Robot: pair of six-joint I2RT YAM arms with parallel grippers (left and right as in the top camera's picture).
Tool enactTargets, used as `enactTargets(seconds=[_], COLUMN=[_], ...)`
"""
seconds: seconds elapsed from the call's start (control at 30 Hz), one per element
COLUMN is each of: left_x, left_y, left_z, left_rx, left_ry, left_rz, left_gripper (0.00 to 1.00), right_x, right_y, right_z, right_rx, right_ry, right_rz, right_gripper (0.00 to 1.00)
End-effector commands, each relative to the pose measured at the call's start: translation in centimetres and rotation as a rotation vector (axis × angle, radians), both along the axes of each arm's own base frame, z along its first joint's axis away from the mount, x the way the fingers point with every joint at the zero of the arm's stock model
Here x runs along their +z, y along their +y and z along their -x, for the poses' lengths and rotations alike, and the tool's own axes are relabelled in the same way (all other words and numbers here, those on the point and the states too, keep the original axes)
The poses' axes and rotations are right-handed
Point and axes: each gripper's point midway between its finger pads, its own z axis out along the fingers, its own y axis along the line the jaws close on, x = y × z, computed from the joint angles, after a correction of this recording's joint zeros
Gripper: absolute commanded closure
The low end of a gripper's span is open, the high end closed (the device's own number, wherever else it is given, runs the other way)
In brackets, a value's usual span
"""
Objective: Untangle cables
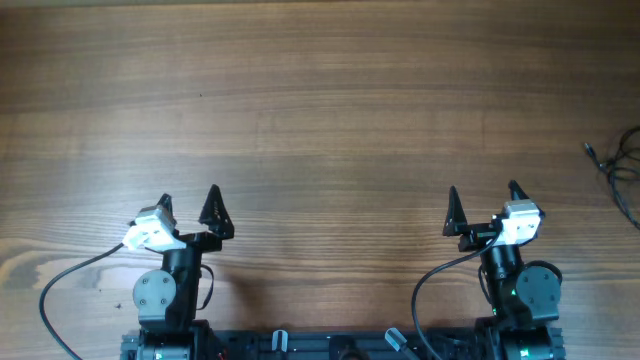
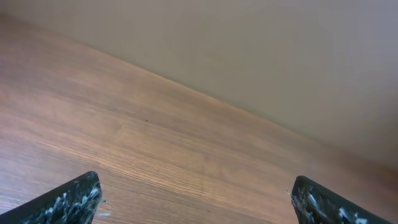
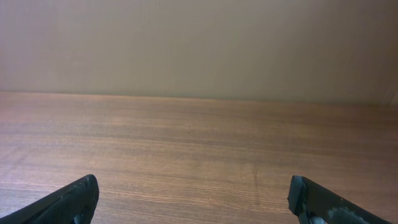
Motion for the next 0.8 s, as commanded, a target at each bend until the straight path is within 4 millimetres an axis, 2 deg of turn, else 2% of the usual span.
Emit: enactTargets(seconds=[0.0, 0.27, 0.77], left_x=[-0.12, -0.15, -0.13], left_y=[0.16, -0.34, -0.37], left_z=[0.04, 0.04, 0.03], left_rx=[-0.002, -0.034, -0.034], left_ry=[0.001, 0.0, -0.001], left_rz=[-0.111, -0.209, -0.197], left_gripper=[0.0, 0.0, 0.0], right_x=[0.31, 0.31, 0.31], right_y=[0.08, 0.08, 0.08], right_z=[0.08, 0.08, 0.08], right_rx=[0.005, 0.005, 0.005], right_ry=[-0.012, -0.012, -0.012], right_rz=[-0.016, -0.016, -0.016], right_gripper=[0.0, 0.0, 0.0])
